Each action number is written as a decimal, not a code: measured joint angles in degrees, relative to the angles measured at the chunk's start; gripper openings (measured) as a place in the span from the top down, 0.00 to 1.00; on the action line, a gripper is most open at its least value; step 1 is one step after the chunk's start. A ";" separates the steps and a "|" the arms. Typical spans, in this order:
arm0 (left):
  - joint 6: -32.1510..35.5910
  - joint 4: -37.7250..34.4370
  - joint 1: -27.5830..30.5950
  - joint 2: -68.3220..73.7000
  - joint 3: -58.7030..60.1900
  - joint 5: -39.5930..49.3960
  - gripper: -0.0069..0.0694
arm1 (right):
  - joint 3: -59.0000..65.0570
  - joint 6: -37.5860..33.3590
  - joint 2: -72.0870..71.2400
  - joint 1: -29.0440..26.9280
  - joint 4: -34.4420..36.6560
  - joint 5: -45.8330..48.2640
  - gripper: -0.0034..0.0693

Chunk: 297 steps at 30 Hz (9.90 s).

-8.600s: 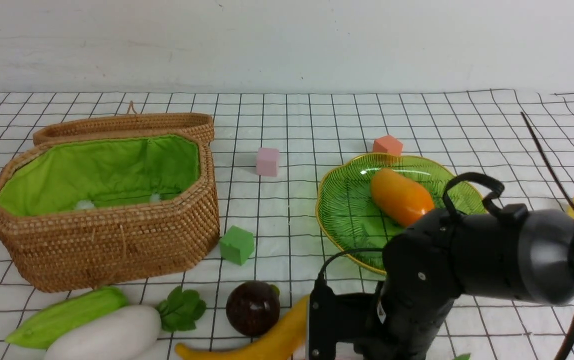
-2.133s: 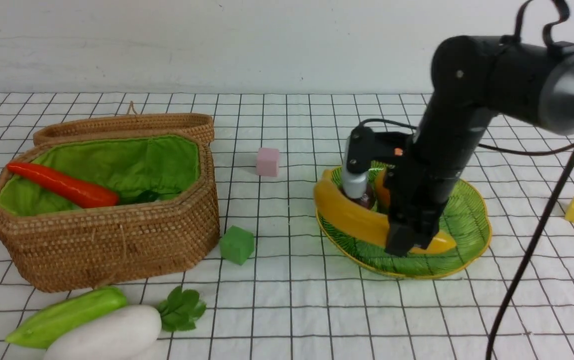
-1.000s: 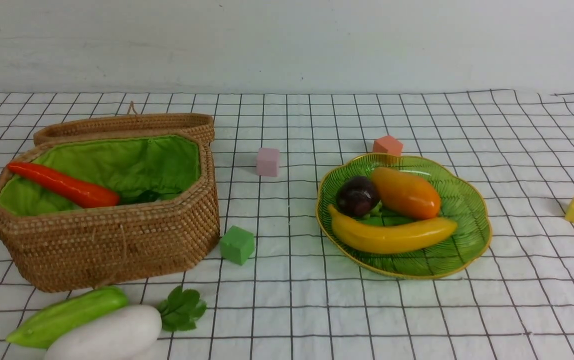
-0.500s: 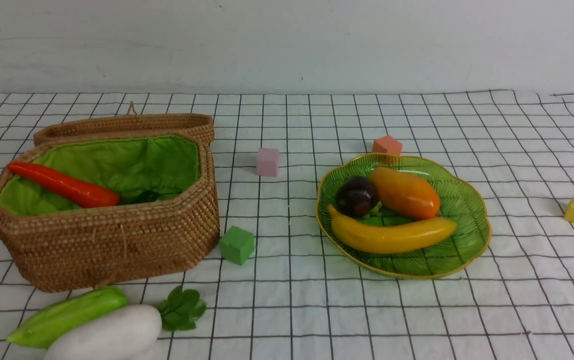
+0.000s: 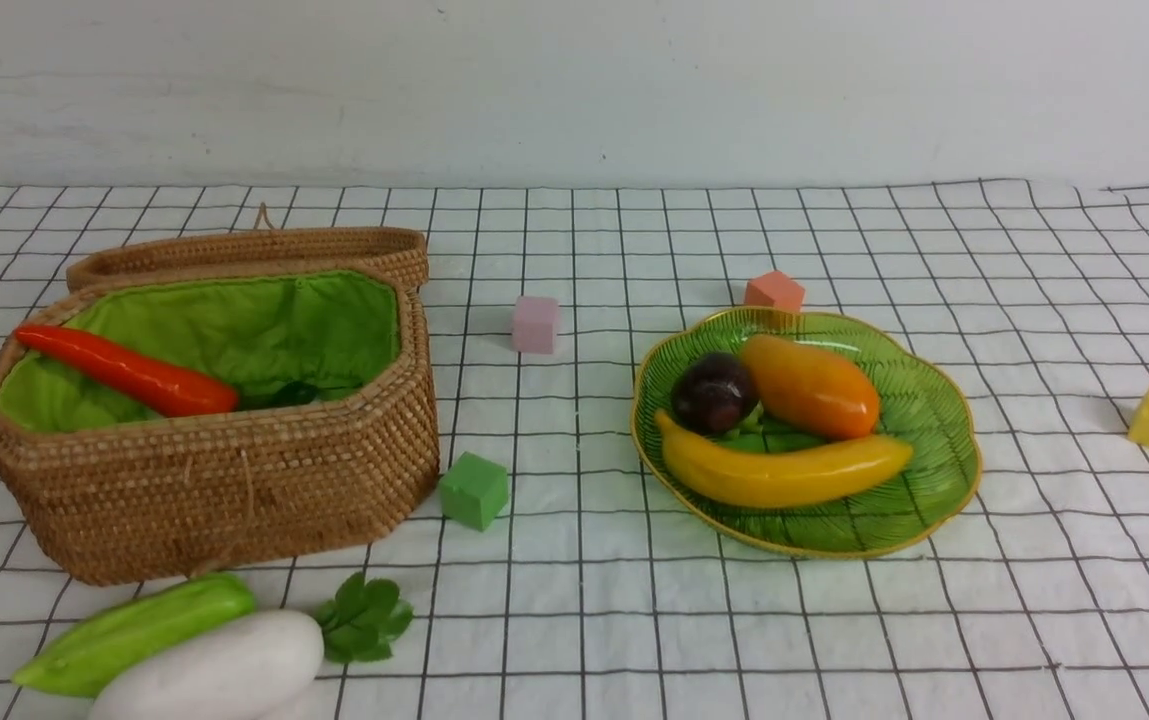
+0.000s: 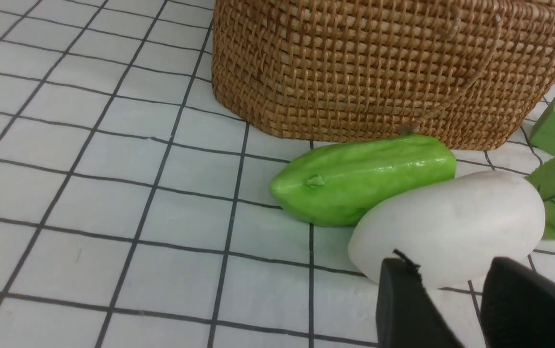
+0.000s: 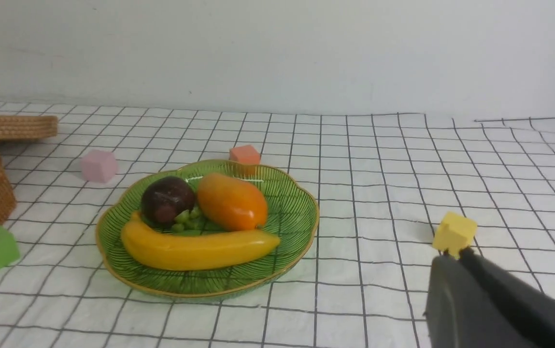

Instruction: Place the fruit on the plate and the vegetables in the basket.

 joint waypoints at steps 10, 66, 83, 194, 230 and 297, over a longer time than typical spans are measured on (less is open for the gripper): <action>0.00 0.00 0.00 0.05 0.00 0.13 0.60 | 22.19 -0.22 -3.82 -11.31 5.60 -9.29 0.94; -14.59 -7.68 0.00 5.76 -19.73 -26.56 0.60 | 22.23 -4.43 -3.90 -11.80 8.07 -9.61 0.88; 0.93 2.05 0.00 44.04 -42.35 14.74 0.60 | 22.23 -4.43 -3.90 -11.80 8.07 -9.65 0.88; 55.20 3.35 -7.97 82.28 -55.35 27.20 0.32 | 22.25 -4.43 -3.90 -11.80 8.07 -9.65 0.70; 27.00 6.89 -7.91 71.13 -74.38 45.63 0.22 | 22.25 -4.43 -3.90 -11.80 8.07 -9.65 0.64; 8.95 -6.35 -2.90 0.06 -0.06 -0.55 0.89 | 22.25 -4.43 -3.90 -11.80 8.07 -9.65 0.62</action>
